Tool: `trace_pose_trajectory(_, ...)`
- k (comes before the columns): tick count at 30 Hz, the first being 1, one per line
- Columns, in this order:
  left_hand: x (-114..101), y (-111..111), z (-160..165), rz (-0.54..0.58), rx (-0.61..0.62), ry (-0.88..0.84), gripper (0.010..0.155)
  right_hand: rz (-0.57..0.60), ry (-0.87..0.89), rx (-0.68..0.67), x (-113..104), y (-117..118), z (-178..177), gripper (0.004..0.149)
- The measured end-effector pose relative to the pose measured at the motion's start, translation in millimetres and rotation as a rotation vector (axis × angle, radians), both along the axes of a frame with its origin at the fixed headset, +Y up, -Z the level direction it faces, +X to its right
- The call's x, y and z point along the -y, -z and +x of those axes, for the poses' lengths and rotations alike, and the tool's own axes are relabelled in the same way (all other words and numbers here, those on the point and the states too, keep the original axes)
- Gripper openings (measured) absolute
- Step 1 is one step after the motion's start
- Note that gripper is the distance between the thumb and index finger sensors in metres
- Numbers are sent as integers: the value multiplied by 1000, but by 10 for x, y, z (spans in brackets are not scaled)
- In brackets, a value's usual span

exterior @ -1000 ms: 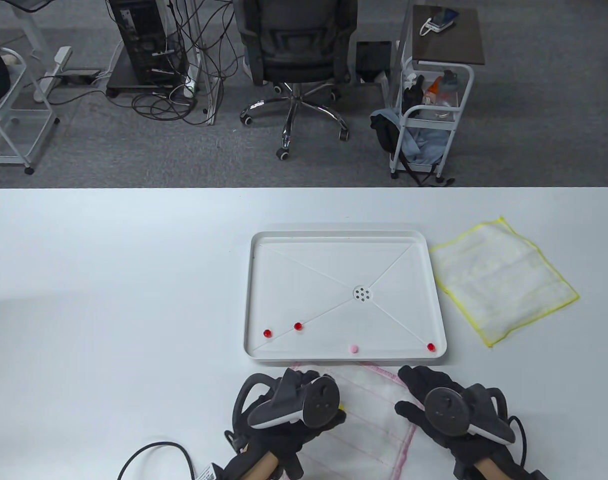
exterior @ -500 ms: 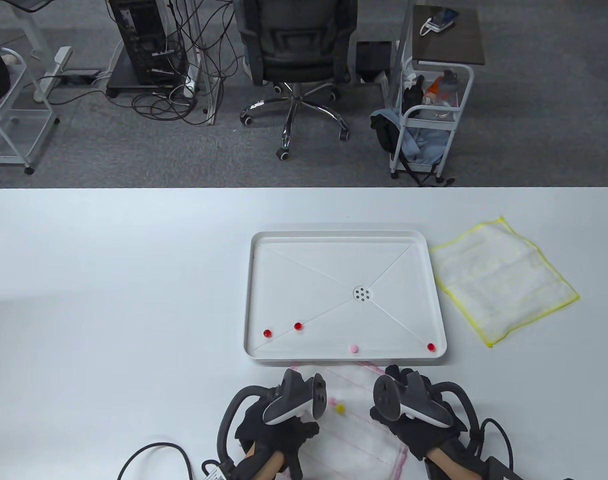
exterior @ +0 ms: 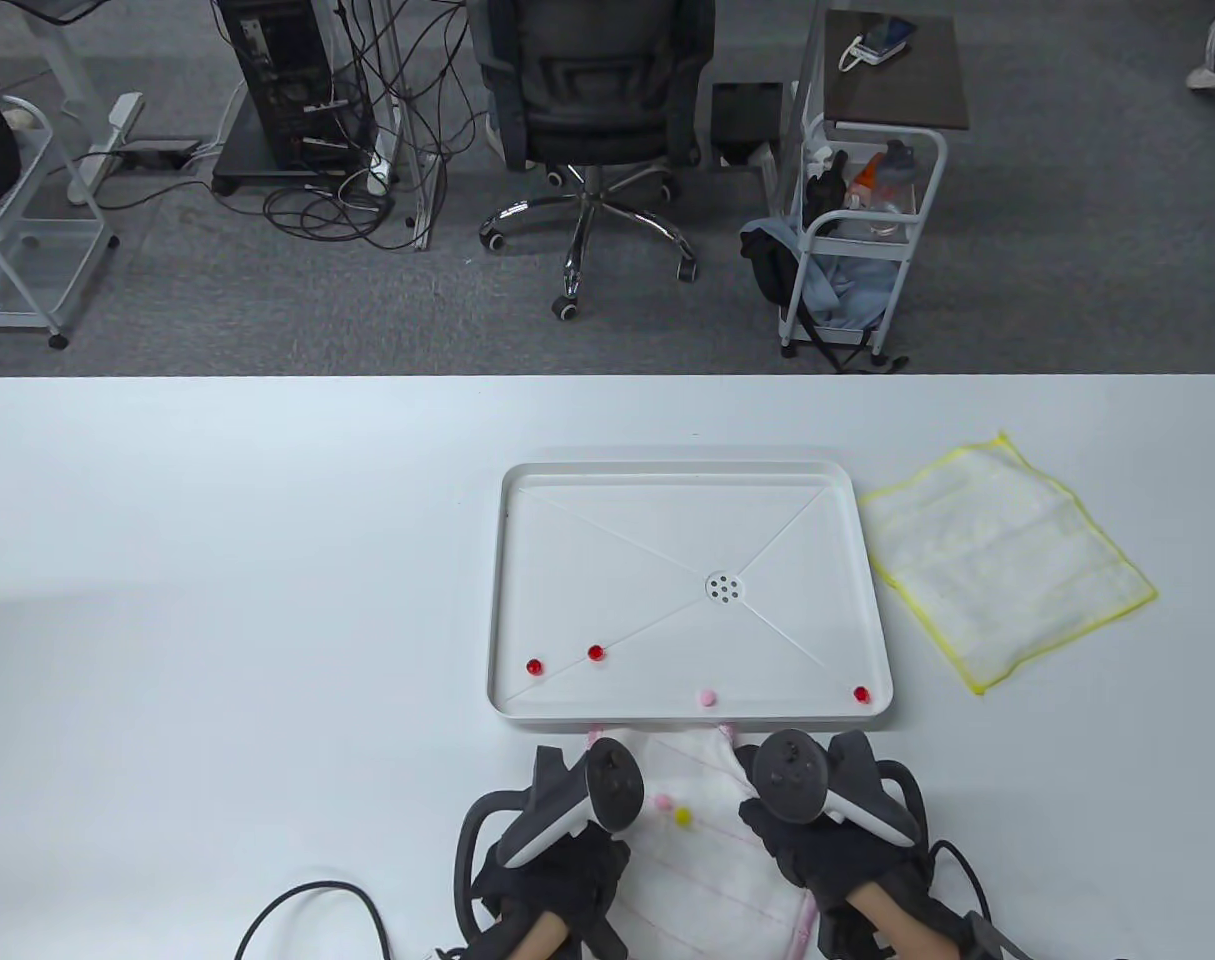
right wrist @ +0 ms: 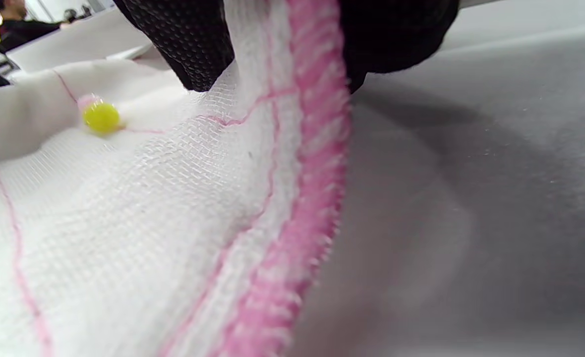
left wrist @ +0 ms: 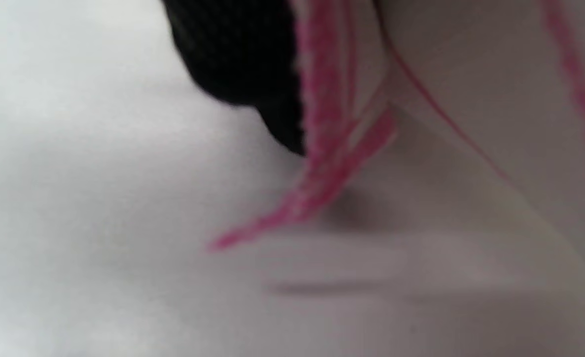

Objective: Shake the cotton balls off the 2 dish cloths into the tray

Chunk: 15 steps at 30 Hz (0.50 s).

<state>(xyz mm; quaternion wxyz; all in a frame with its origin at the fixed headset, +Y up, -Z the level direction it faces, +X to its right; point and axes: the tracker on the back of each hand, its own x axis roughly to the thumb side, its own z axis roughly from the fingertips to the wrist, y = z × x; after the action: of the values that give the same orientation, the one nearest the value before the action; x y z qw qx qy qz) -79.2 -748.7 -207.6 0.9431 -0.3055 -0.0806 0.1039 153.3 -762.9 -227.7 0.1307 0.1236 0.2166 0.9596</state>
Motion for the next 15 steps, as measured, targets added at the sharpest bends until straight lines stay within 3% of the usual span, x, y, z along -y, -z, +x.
trace_pose_trajectory(8, -316, -135, -69, 68, 7, -176, 52, 20, 105, -56, -325, -31, 54, 47)
trace_pose_trajectory(15, -560, -124, -162, 74, -3, -290, 50, -42, 170, -90, -640, 79, 83, 46)
